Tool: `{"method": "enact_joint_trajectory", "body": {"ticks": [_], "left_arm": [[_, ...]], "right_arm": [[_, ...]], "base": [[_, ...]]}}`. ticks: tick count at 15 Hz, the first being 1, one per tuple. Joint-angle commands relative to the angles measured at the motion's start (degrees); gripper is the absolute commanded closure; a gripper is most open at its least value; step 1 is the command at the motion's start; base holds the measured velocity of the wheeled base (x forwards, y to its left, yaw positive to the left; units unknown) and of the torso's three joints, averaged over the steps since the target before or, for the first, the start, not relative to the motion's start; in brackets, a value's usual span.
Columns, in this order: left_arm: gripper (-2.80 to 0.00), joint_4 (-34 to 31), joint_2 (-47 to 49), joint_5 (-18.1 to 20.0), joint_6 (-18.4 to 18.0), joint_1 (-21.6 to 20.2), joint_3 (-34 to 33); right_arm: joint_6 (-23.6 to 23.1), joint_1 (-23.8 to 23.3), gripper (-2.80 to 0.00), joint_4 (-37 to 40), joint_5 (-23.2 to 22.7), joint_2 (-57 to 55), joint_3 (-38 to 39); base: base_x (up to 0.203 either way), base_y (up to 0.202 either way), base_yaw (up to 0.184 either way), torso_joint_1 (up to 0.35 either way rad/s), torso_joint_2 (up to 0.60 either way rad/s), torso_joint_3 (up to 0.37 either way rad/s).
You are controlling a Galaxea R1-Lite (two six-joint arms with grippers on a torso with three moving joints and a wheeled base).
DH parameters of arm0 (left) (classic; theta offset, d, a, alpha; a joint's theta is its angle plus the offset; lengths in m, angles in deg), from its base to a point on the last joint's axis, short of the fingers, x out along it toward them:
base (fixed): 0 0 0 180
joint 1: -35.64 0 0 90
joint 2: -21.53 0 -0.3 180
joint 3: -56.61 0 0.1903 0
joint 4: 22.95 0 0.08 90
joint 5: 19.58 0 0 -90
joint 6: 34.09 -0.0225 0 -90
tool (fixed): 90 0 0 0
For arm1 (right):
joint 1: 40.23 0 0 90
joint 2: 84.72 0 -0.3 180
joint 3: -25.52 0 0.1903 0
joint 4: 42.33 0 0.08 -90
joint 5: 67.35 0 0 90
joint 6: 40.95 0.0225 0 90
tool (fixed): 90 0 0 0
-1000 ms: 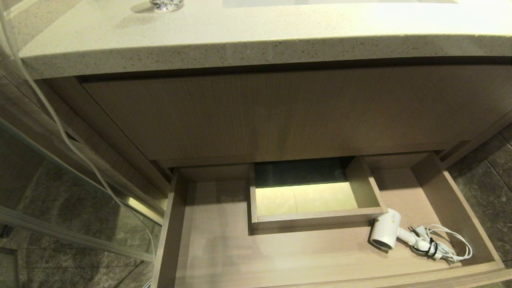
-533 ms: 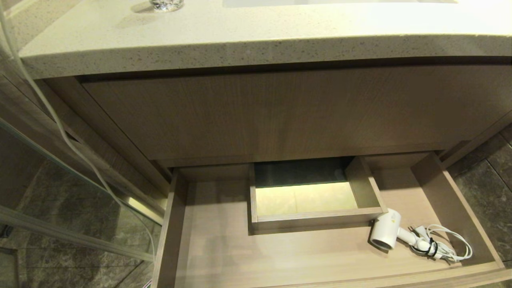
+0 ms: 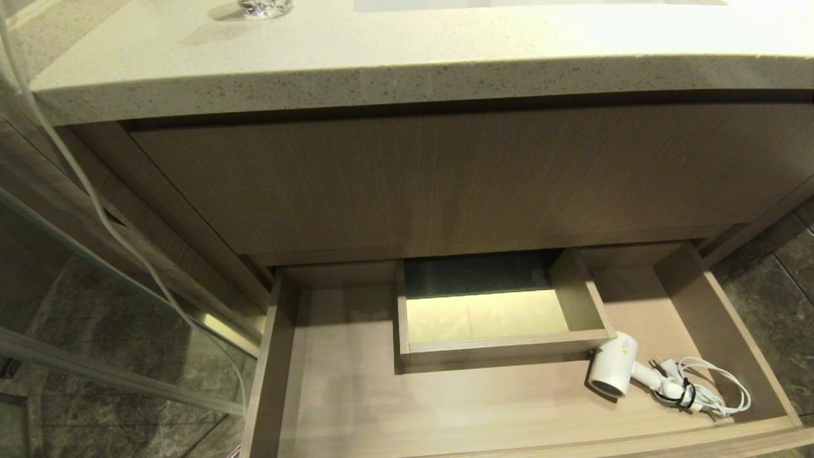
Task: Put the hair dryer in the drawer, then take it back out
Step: Close the drawer
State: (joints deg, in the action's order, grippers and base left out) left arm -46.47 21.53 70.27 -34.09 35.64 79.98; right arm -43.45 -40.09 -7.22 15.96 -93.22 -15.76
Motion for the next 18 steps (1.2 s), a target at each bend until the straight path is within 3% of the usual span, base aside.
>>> {"method": "enact_joint_trajectory", "body": {"ticks": [1,6,9,12,14,16,18], "left_arm": [[0.00,0.07,0.00,-0.02,0.00,0.00,0.00],[0.00,0.07,0.00,-0.11,0.00,0.00,0.00],[0.00,-0.02,0.00,-0.02,0.00,0.00,0.00],[0.00,-0.02,0.00,-0.02,0.00,0.00,0.00],[0.00,-0.02,0.00,-0.02,0.00,0.00,0.00],[0.00,0.03,0.00,-0.09,0.00,0.00,0.00],[0.00,0.04,0.00,-0.02,0.00,0.00,0.00]], "right_arm": [[0.04,0.27,0.00,8.67,0.54,-7.40,-8.35],[0.10,0.93,0.00,17.06,5.26,-26.35,-20.01],[-0.48,-0.18,0.00,31.24,6.40,-40.96,-38.89],[-3.03,-1.49,0.00,46.17,8.26,-48.21,-52.45],[-8.66,-2.16,0.00,53.61,16.85,-50.36,-57.75],[-10.90,-2.64,0.00,56.94,20.17,-50.60,-58.55],[-12.86,-3.29,0.00,72.12,33.74,-49.97,-60.88]], "base": [[0.000,0.000,0.000,0.000,0.00,0.000],[0.000,0.000,0.000,0.000,0.00,0.000],[0.000,0.000,0.000,0.000,0.00,0.000],[0.000,0.000,0.000,0.000,0.00,0.000],[0.000,0.000,0.000,0.000,0.00,0.000],[0.000,0.000,0.000,0.000,0.00,0.000],[0.000,0.000,0.000,0.000,0.00,0.000]]}}
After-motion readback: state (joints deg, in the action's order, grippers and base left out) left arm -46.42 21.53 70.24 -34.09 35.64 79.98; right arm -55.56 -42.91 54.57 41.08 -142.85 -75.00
